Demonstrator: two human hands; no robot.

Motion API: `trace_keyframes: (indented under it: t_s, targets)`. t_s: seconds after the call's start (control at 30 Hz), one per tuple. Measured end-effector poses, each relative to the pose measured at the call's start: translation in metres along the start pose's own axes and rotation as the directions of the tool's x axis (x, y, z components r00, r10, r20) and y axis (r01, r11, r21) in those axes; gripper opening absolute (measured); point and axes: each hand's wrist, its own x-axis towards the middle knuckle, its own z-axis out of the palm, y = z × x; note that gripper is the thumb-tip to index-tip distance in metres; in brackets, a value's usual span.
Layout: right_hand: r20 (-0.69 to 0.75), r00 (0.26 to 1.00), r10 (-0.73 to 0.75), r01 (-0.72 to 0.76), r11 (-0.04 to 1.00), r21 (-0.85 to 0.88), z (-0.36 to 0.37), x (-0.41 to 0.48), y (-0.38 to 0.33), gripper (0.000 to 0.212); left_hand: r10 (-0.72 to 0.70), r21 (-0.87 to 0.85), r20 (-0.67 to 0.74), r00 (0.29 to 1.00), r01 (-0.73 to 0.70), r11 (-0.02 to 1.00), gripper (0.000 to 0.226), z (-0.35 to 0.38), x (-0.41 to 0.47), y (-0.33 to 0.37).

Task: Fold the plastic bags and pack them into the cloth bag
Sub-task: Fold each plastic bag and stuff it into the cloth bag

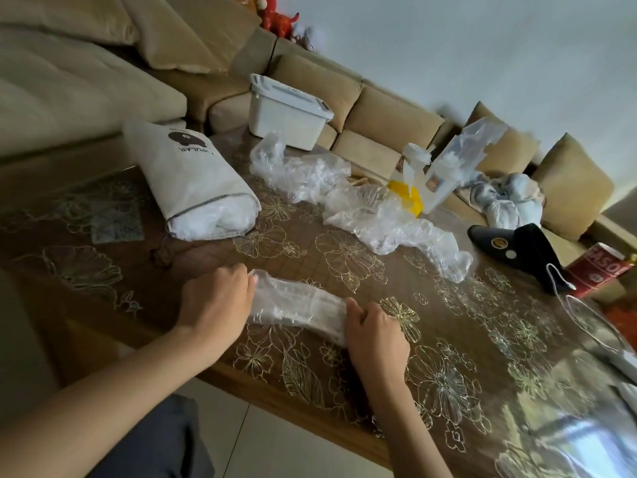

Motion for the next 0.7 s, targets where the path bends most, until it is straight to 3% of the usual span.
trace_keyframes:
  t_s: [0.1,0.17,0.2,0.27,0.3,0.37,0.43,0.5,0.6,0.7]
  targets:
    - [-0.051,0.997,-0.055,0.048,0.990,-0.136,-0.002,0.000,0.000,0.039,-0.068,-0.009,-0.034,0.997,0.067,0.998,0.021,-0.003,-0.003,0.004]
    - [-0.206,0.964,-0.167,0.145,0.983,-0.116,-0.003,0.000,0.002,0.027,-0.135,-0.099,-0.099,0.986,0.126,0.987,0.032,-0.003,-0.003,0.008]
    - [-0.293,0.926,-0.239,0.228,0.971,-0.073,-0.002,-0.002,0.001,0.018,-0.123,-0.179,-0.160,0.979,0.094,0.979,0.035,-0.003,-0.004,0.013]
    - [-0.407,0.823,-0.397,0.429,0.903,-0.015,0.001,-0.008,-0.007,0.008,0.067,-0.233,-0.284,0.957,-0.137,0.963,0.036,-0.001,-0.001,0.027]
    - [-0.365,0.796,-0.482,0.514,0.858,-0.010,0.005,-0.012,-0.012,0.018,0.215,-0.196,-0.271,0.938,-0.272,0.942,0.037,0.001,0.000,0.034]
    - [-0.140,0.793,-0.593,0.599,0.801,-0.002,0.017,-0.022,-0.015,0.045,0.405,-0.170,-0.053,0.913,-0.408,0.897,0.042,0.011,-0.003,0.043]
    - [0.069,0.800,-0.596,0.594,0.803,0.051,0.021,-0.026,-0.014,0.064,0.378,-0.112,0.198,0.905,-0.362,0.925,0.049,0.021,-0.002,0.035]
    - [0.197,0.800,-0.567,0.565,0.822,0.072,0.017,-0.022,-0.010,0.079,0.356,-0.004,0.293,0.888,-0.371,0.929,0.063,0.028,0.000,0.028]
    - [0.236,0.797,-0.556,0.574,0.819,-0.011,0.010,-0.018,-0.005,0.084,0.323,0.026,0.361,0.875,-0.355,0.934,0.059,0.030,0.001,0.025]
    - [0.235,0.823,-0.517,0.552,0.826,-0.115,0.007,-0.019,0.002,0.094,0.324,0.013,0.379,0.867,-0.355,0.935,0.084,0.029,-0.002,0.025]
